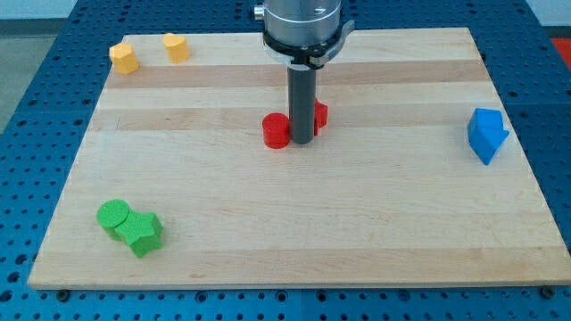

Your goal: Push the yellow heart to the top left of the red circle

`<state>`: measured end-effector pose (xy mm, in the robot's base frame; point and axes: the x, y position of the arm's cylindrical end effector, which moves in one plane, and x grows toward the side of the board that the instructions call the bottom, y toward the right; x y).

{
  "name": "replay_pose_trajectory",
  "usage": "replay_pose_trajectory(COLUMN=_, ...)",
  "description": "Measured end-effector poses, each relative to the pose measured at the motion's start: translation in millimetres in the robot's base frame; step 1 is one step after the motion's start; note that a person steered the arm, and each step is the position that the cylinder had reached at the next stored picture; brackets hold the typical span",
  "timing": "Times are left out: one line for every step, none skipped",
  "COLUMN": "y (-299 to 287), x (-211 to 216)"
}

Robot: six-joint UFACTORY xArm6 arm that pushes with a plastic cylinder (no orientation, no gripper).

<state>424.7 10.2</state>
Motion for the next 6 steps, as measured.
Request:
replay_pose_trajectory(y=17.7, x=-10.0)
replay_pose_trajectory(y=31.1, x=-6.4)
replay_pose_trajectory(y=45.5, x=-27.1)
replay_pose_trajectory(y=63.8, x=-63.6)
replay_pose_trajectory(y=57.3, x=-123.8)
replay_pose_trajectory(y=19.6, x=-175.8)
